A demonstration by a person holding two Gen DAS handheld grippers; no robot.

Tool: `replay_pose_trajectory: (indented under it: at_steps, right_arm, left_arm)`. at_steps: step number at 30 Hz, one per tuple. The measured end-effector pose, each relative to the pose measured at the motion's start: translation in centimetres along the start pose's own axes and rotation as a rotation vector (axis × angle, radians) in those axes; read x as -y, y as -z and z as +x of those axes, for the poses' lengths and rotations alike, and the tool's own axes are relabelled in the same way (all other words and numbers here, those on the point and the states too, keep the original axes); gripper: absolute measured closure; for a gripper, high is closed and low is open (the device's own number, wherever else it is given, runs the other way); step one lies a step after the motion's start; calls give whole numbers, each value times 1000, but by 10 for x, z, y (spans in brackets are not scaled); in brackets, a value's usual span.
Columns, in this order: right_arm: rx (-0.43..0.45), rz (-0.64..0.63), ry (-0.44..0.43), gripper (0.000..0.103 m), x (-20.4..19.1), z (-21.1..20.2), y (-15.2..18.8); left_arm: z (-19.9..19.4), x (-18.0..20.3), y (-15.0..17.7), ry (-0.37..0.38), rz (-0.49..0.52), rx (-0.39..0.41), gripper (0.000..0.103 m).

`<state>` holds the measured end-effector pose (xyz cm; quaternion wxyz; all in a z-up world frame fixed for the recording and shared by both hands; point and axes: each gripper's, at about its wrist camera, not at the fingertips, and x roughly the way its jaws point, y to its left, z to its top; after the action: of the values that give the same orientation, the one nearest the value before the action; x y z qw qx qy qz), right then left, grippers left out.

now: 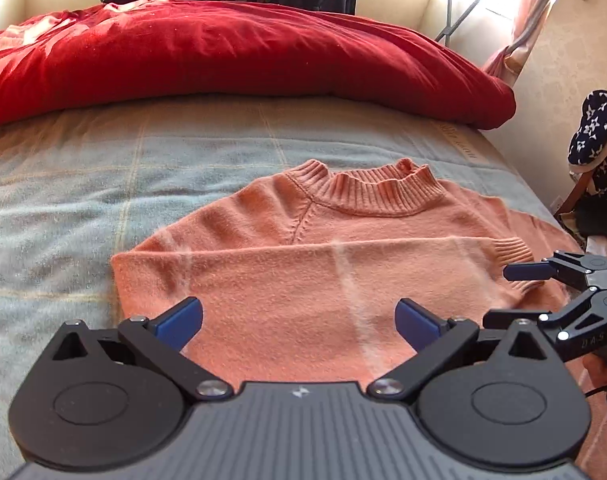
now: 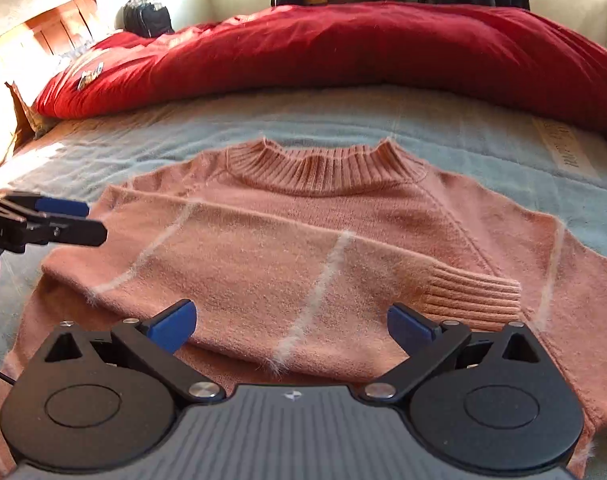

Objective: Fold clothes
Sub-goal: 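Move the open right tool over the sweater toward the other sleeve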

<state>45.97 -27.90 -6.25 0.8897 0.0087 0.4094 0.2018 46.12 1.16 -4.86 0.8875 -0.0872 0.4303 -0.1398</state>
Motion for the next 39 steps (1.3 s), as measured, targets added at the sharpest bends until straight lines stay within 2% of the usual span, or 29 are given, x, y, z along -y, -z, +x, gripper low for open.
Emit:
replay_pose_trajectory:
  at_steps: [3, 5, 8, 11, 13, 17, 19, 23, 31, 36, 39]
  right_arm:
    - [-81, 48, 8, 0, 13, 8, 13]
    - [-58, 4, 2, 0, 12, 6, 20]
    - [-81, -36, 18, 0, 7, 3, 15]
    - [-14, 19, 18, 0, 22, -17, 9]
    - [43, 72, 62, 0, 42, -30, 8]
    - [68, 287, 156, 0, 108, -43, 19]
    - [85, 344, 168, 0, 126, -54, 29]
    - [119, 457, 192, 0, 162, -78, 49]
    - [188, 684, 239, 0, 235, -125, 90]
    - [266, 941, 208, 0, 291, -149, 126]
    - [328, 1089, 158, 0, 320, -161, 151]
  left_arm:
    - [14, -4, 16, -24, -57, -75, 1]
    - [20, 2, 15, -57, -19, -76, 1]
    - [21, 10, -1, -68, -11, -90, 2]
    - [15, 22, -17, -66, 19, -66, 1]
    - [14, 33, -25, -71, 41, -66, 1]
    - [22, 63, -30, -31, 83, -74, 1]
    - [28, 81, -29, -14, 121, -82, 1]
    - [48, 116, -26, -34, 210, -121, 1]
    - [71, 162, -41, 47, 196, -142, 1]
    - [87, 195, -43, 105, 199, -157, 1]
    - [97, 213, -40, 123, 225, -177, 1]
